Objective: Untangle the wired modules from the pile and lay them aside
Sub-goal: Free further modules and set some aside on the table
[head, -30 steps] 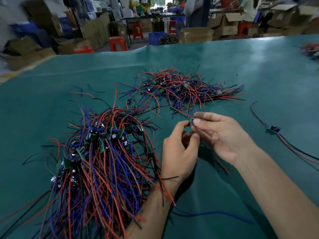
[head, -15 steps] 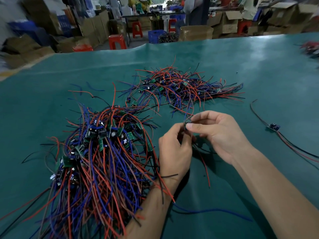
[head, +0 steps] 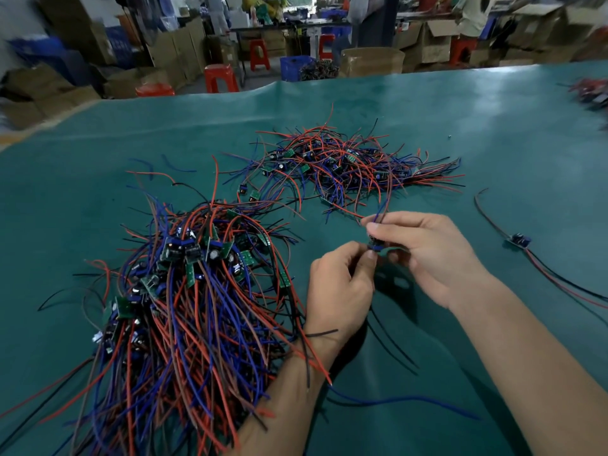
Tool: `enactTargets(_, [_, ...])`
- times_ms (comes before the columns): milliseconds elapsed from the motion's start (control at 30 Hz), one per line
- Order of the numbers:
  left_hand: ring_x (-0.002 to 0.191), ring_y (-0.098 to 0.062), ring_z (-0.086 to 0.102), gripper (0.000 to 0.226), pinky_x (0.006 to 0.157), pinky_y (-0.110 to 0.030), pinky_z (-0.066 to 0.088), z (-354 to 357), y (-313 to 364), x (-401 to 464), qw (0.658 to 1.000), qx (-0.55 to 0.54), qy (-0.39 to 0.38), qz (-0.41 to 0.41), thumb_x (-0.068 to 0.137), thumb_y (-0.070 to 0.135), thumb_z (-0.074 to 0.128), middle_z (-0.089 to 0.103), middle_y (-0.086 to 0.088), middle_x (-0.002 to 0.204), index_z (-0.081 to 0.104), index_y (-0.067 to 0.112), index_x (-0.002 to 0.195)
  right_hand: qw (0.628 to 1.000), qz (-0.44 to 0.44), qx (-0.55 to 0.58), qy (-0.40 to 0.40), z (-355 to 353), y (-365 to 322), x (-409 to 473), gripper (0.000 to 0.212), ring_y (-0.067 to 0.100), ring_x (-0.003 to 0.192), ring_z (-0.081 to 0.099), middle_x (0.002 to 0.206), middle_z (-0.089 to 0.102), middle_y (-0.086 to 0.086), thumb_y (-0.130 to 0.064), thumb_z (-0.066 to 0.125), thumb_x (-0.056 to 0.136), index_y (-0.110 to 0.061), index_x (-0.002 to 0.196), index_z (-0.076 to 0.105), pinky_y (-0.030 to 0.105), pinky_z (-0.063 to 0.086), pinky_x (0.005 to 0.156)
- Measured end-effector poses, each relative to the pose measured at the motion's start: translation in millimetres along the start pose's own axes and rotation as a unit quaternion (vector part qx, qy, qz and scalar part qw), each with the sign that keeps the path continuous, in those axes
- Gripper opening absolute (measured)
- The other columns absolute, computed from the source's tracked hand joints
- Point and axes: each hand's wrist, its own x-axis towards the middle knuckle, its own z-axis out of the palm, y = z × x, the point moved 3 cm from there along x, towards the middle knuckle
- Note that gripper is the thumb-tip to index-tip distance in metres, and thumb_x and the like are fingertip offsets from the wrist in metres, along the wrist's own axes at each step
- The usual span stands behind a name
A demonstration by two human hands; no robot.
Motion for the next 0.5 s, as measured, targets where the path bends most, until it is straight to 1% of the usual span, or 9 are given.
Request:
enactTargets(67, [0.055, -0.021, 0.051, 0.028, 0.062, -0.046, 0.051, 0, 0, 1, 1.000, 0.004, -0.004, 0.002, 0.090, 0.030, 0.052, 0.052, 0.008, 0.052, 0.069, 0.009, 0.082, 0.994, -0.057, -0.084, 0.029, -5, -3, 1, 0.012, 0.004, 0.067, 0.057, 0.076, 0.075, -0.004, -0.011, 0.080, 0.083, -0.020, 0.075, 0.082, 0.019, 0.038, 0.056])
enactTargets(100, [0.055, -0.019, 0.050, 0.028, 0.062, -0.046, 0.052, 0, 0, 1, 1.000, 0.006, -0.006, 0.003, 0.090, 0.030, 0.051, 0.051, 0.008, 0.051, 0.069, 0.010, 0.082, 0.991, -0.085, -0.100, 0.040, -7, -5, 2, 0.014, 0.001, 0.062, 0.056, 0.071, 0.073, -0.006, -0.009, 0.080, 0.083, -0.018, 0.072, 0.081, 0.015, 0.038, 0.054])
enactTargets(167, [0.054, -0.019, 0.049, 0.027, 0.061, -0.044, 0.051, 0, 0, 2, 1.000, 0.008, -0.009, 0.003, 0.090, 0.030, 0.051, 0.051, 0.007, 0.050, 0.069, 0.012, 0.081, 0.985, -0.130, -0.097, 0.065, -10, -8, 3, 0.018, -0.003, 0.052, 0.054, 0.061, 0.069, -0.011, -0.002, 0.080, 0.082, -0.015, 0.071, 0.077, 0.007, 0.038, 0.051])
enactTargets(233, [0.053, -0.017, 0.048, 0.026, 0.059, -0.040, 0.048, 1, 0, 1, 1.000, 0.010, -0.012, 0.003, 0.089, 0.031, 0.051, 0.050, 0.008, 0.049, 0.069, 0.013, 0.081, 0.978, -0.154, -0.090, 0.111, -19, -11, 6, 0.021, -0.005, 0.050, 0.052, 0.058, 0.066, -0.015, -0.001, 0.078, 0.084, -0.015, 0.070, 0.073, 0.005, 0.037, 0.051])
enactTargets(300, [0.053, -0.015, 0.048, 0.026, 0.057, -0.036, 0.045, 2, 1, -1, 1.000, 0.017, -0.018, 0.003, 0.089, 0.032, 0.052, 0.050, 0.009, 0.049, 0.070, 0.014, 0.083, 0.966, -0.174, -0.095, 0.165, -32, -14, 9, 0.026, -0.004, 0.052, 0.050, 0.057, 0.064, -0.015, -0.004, 0.078, 0.086, -0.020, 0.068, 0.069, 0.009, 0.038, 0.052])
enactTargets(400, [0.053, -0.017, 0.049, 0.025, 0.057, -0.038, 0.046, 2, 0, -1, 0.999, 0.030, -0.029, 0.003, 0.089, 0.032, 0.052, 0.051, 0.007, 0.050, 0.069, 0.015, 0.084, 0.951, -0.187, -0.104, 0.224, -52, -17, 12, 0.025, 0.009, 0.057, 0.049, 0.062, 0.061, -0.004, -0.007, 0.076, 0.088, -0.022, 0.070, 0.069, 0.022, 0.040, 0.054])
enactTargets(433, [0.052, -0.017, 0.049, 0.025, 0.057, -0.038, 0.046, 2, 0, -2, 0.999, 0.033, -0.032, 0.002, 0.090, 0.032, 0.052, 0.051, 0.006, 0.050, 0.069, 0.015, 0.083, 0.947, -0.191, -0.094, 0.240, -58, -17, 12, 0.025, 0.010, 0.056, 0.051, 0.061, 0.061, -0.005, -0.006, 0.075, 0.089, -0.023, 0.071, 0.069, 0.022, 0.043, 0.053])
enactTargets(500, [0.051, -0.015, 0.047, 0.024, 0.055, -0.035, 0.044, 3, 0, -2, 0.999, 0.036, -0.034, 0.003, 0.090, 0.032, 0.053, 0.050, 0.006, 0.049, 0.069, 0.016, 0.083, 0.942, -0.199, -0.045, 0.266, -68, -19, 10, 0.023, 0.005, 0.054, 0.057, 0.056, 0.063, -0.012, -0.003, 0.072, 0.091, -0.020, 0.075, 0.069, 0.019, 0.049, 0.053])
